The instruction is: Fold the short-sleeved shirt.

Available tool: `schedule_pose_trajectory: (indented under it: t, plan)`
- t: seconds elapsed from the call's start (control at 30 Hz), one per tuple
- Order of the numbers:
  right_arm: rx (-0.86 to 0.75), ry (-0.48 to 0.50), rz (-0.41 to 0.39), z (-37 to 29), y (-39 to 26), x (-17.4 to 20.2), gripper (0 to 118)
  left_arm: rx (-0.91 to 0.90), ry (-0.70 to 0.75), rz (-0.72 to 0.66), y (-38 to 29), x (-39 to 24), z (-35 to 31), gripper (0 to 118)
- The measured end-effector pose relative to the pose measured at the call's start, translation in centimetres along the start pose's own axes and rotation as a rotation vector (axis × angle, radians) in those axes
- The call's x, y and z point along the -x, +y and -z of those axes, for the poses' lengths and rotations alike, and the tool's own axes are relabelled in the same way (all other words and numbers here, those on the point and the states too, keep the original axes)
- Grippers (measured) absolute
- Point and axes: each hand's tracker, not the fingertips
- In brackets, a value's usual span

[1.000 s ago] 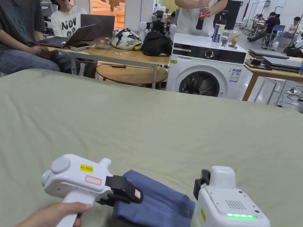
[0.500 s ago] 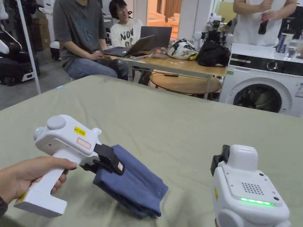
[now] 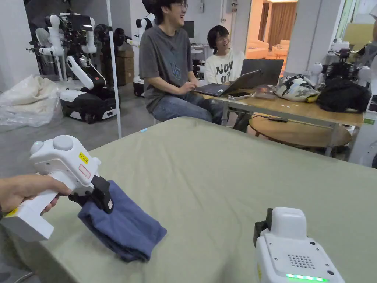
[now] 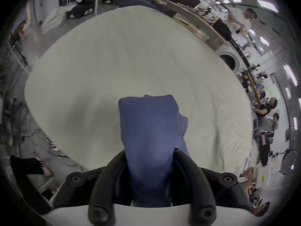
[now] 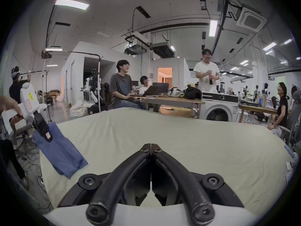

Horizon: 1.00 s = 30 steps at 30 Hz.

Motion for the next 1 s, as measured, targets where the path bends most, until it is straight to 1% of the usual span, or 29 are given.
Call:
schedule_pose_trajectory:
  t: [0.2,0.3,0.37,0.4,0.47,0.5,0.6,0.63,0.73,0.8,0.9,1.0]
  plan:
    - [0.036,-0.001,-0.029,0.8,-0.6,-0.1,0,0.066,0.187,0.043,1.5,3.6,1.4,23]
    - [0.049,-0.002,-0.025,1.2,-0.9,-0.6,0,0.067,0.171,0.001,1.0,4.5,2.5,23]
    - [0.059,0.003,-0.019,1.4,-0.9,-0.8,0,0.062,0.183,0.000,0.8,4.5,2.8,23]
    - [0.059,0.001,-0.021,1.3,-0.8,-0.7,0,0.059,0.186,-0.001,0.7,4.4,2.8,28]
    - [0.059,0.001,-0.023,1.3,-0.8,-0.8,0,0.050,0.211,-0.003,0.8,4.7,2.3,47]
    - [0.060,0.001,-0.024,1.3,-0.7,-0.9,0,0.042,0.257,0.000,0.9,4.8,1.8,54]
    - [0.057,0.003,-0.026,1.1,-0.8,-1.0,0,-0.005,0.297,-0.004,0.6,5.1,-0.3,58]
    - [0.056,0.002,-0.025,1.1,-0.7,-1.1,0,-0.046,0.309,-0.009,0.5,5.1,-1.1,60]
    - [0.057,-0.002,-0.018,0.8,-0.7,-1.7,0,-0.129,0.284,0.009,0.1,4.1,-2.5,61]
    - [0.053,-0.007,-0.008,0.5,-0.6,-2.3,0,-0.190,0.244,0.053,-0.5,2.6,-2.6,61]
    - [0.051,-0.028,-0.018,-0.2,-0.5,-3.5,0,-0.251,0.134,0.143,-2.2,-0.9,-1.0,61]
    - [0.047,-0.061,-0.011,-1.0,-0.4,-5.4,0,-0.314,0.042,0.201,-4.2,-5.5,1.7,60]
